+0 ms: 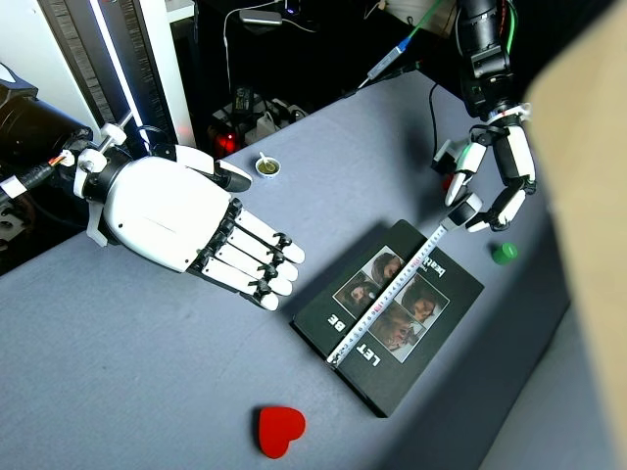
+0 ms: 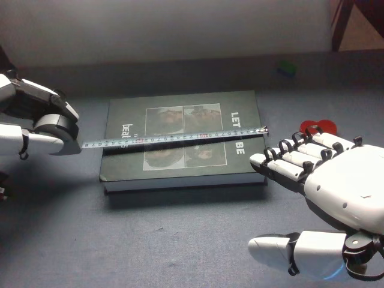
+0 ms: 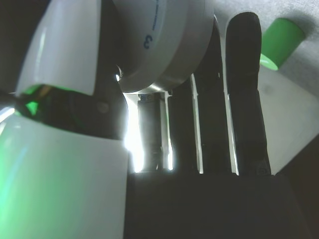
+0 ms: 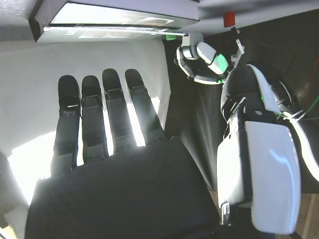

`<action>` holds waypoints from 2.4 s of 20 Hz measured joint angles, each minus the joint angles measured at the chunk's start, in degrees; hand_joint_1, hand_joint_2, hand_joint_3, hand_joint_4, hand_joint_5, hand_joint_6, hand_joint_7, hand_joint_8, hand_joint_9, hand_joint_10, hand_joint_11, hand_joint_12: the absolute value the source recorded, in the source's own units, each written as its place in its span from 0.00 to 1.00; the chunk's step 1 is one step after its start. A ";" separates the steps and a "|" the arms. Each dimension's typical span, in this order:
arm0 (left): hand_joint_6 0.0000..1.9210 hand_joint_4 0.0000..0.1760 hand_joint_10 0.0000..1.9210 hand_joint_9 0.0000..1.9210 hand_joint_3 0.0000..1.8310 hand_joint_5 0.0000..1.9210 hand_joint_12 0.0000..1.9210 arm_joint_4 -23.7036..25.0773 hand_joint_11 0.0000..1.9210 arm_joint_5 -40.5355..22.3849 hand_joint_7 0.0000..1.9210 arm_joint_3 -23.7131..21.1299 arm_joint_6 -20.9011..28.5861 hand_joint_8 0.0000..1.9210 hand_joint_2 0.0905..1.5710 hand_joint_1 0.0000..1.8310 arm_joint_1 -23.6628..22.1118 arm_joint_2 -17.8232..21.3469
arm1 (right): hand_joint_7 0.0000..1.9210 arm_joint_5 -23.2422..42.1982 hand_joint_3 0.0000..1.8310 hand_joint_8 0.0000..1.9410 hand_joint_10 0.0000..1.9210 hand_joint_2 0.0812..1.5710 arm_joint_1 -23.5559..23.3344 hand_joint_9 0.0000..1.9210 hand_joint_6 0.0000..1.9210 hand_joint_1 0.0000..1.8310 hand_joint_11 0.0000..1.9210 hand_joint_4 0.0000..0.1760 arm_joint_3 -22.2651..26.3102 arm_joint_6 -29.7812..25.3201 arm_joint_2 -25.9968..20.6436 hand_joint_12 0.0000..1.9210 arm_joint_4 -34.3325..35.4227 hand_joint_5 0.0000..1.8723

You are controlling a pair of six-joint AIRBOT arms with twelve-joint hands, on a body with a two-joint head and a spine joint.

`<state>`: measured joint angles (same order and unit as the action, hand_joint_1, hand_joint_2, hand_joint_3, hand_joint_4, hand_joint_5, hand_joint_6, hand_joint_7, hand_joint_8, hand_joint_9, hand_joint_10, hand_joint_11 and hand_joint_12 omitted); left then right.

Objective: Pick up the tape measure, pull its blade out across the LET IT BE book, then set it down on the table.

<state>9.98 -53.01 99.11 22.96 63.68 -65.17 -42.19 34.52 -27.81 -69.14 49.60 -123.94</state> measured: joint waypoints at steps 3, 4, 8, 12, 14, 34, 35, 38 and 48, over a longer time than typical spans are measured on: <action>0.35 0.00 0.66 0.47 0.00 0.56 0.65 1.31 0.40 0.28 0.52 -3.15 -0.70 0.49 0.68 0.75 -1.11 1.27 | 0.08 -0.04 0.00 0.00 0.00 0.67 0.04 0.06 0.00 0.01 0.00 0.00 0.00 0.17 0.00 0.29 0.02 0.07; 0.35 0.00 0.67 0.47 0.00 0.56 0.65 1.55 0.40 0.63 0.50 -4.09 -1.16 0.50 0.68 0.75 -1.55 1.84 | 0.08 -0.20 0.00 0.00 0.00 0.67 0.04 0.06 0.00 0.01 0.00 0.00 0.02 0.22 0.00 0.30 0.02 0.06; 0.35 0.00 0.67 0.48 0.00 0.55 0.64 0.96 0.41 2.82 0.49 -9.97 -4.11 0.53 0.69 0.75 -4.96 6.08 | 0.08 -0.33 0.00 0.00 0.00 0.67 0.07 0.06 0.00 0.01 0.00 0.00 0.46 0.81 0.00 0.28 0.02 0.06; 0.34 0.00 0.67 0.47 0.00 0.56 0.63 1.55 0.41 5.70 0.51 -18.95 -6.62 0.52 0.68 0.75 -5.97 10.93 | 0.08 -0.37 0.00 0.00 0.00 0.67 0.07 0.06 0.00 0.02 0.00 0.00 0.59 1.05 -0.02 0.33 0.07 0.07; 0.35 0.00 0.67 0.47 0.00 0.55 0.63 1.81 0.41 6.95 0.50 -22.40 -7.74 0.52 0.68 0.75 -5.95 12.70 | 0.08 -0.48 0.00 0.00 0.00 0.67 0.07 0.06 0.00 0.02 0.00 0.00 0.59 1.05 -0.02 0.34 0.11 0.07; 0.36 0.00 0.66 0.47 0.00 0.54 0.64 -12.94 0.40 0.87 0.53 -33.92 -15.89 0.48 0.68 0.75 8.76 14.21 | 0.09 -2.10 0.00 0.00 0.00 0.67 0.04 0.07 0.00 0.02 0.00 0.00 0.94 1.44 -0.13 0.32 0.94 0.07; 0.37 0.00 0.66 0.47 0.00 0.54 0.65 -13.20 0.40 0.74 0.53 -33.88 -16.39 0.48 0.68 0.75 8.87 13.60 | 0.09 -2.10 0.00 0.00 0.00 0.67 0.04 0.07 0.00 0.02 0.00 0.00 0.94 1.49 -0.20 0.32 1.01 0.07; 0.37 0.00 0.66 0.47 0.00 0.54 0.65 -12.68 0.41 0.63 0.53 -33.51 -16.74 0.48 0.68 0.75 10.08 12.02 | 0.09 -2.23 0.00 0.00 0.00 0.67 0.04 0.07 0.00 0.02 0.00 0.00 1.16 1.66 -0.31 0.32 0.96 0.07; 0.00 0.00 0.00 0.34 0.00 0.33 0.28 -13.60 0.23 -0.90 0.34 -32.44 -16.76 0.00 0.65 0.33 11.72 11.63 | 0.10 -3.34 0.00 0.00 0.00 0.67 0.07 0.07 0.00 0.02 0.00 0.00 1.29 2.34 -0.37 0.32 1.38 0.07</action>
<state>-3.62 -53.91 66.67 6.20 75.40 -53.54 -45.54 34.59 -26.52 -66.81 49.23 -122.56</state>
